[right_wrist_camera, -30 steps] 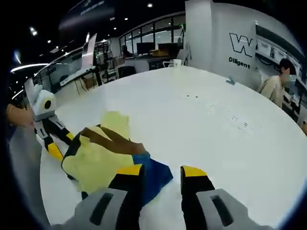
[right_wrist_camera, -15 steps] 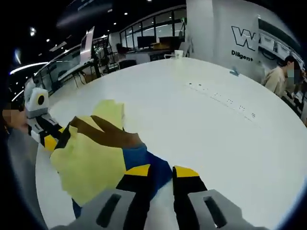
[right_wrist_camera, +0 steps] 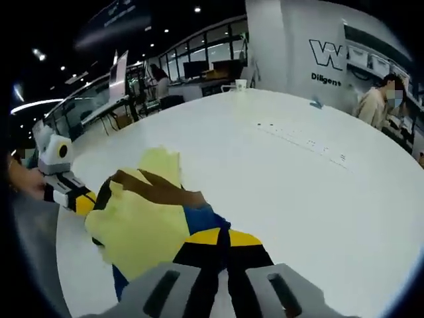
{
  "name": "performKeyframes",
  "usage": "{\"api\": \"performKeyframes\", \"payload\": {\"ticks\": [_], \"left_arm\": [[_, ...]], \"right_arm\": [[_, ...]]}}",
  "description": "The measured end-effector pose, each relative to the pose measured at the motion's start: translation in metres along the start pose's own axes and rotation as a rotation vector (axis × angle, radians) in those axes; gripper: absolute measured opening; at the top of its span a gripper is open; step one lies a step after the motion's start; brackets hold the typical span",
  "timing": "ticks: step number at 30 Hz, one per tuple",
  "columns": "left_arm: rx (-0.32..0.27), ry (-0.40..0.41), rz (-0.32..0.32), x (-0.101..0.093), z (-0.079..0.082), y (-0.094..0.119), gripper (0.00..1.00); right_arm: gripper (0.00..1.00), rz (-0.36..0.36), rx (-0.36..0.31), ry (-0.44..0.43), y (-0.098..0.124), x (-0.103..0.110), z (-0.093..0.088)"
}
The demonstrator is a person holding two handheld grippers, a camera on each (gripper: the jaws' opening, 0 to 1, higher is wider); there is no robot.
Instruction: Fold the garment on the visible template until the final outline fits inside the template.
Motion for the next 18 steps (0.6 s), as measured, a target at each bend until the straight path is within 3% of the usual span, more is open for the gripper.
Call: {"api": "performKeyframes", "payload": {"ticks": [2, 6, 11, 13, 15, 16, 17, 18], "left_arm": [[-0.031, 0.069, 0.018, -0.001, -0.003, -0.002, 0.0], [-0.056, 0.042, 0.084, 0.001, -0.003, -0.005, 0.0], [-0.04, 0.134, 0.109, -0.003, -0.008, -0.009, 0.0], [-0.047, 0.118, 0.13, -0.004, -0.007, -0.008, 0.0], [-0.057, 0.122, 0.132, -0.004, -0.004, -0.004, 0.0], [-0.058, 0.123, 0.131, -0.004, -0.003, -0.003, 0.0], [-0.059, 0.115, 0.13, -0.003, -0.002, -0.002, 0.0], [-0.06, 0.107, 0.131, -0.003, 0.0, -0.001, 0.0]], "right_arm": [[0.0, 0.01, 0.003, -0.005, -0.004, 0.0, 0.0], [0.0, 0.003, 0.026, 0.005, -0.011, 0.005, -0.01], [0.0, 0.005, 0.004, -0.041, -0.004, 0.008, -0.014], [0.0, 0.014, -0.032, -0.061, 0.003, 0.011, -0.015], [0.0, 0.008, -0.055, -0.045, 0.013, 0.015, -0.016], [0.0, -0.006, -0.053, -0.017, 0.015, 0.015, -0.015], [0.0, -0.042, -0.037, 0.079, 0.022, 0.015, -0.012], [0.0, -0.035, -0.048, 0.073, 0.024, 0.018, -0.011]]}}
Point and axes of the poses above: the point that each gripper's makers call its tool centre point, and the gripper's own axes: y roughly backward along the fingers, x roughly to its left, z roughly out of its top, the point moved 8 cm from there along y, roughly backward along the fingers, and after that the axes turned 14 degrees about -y, right-handed, at the moved point
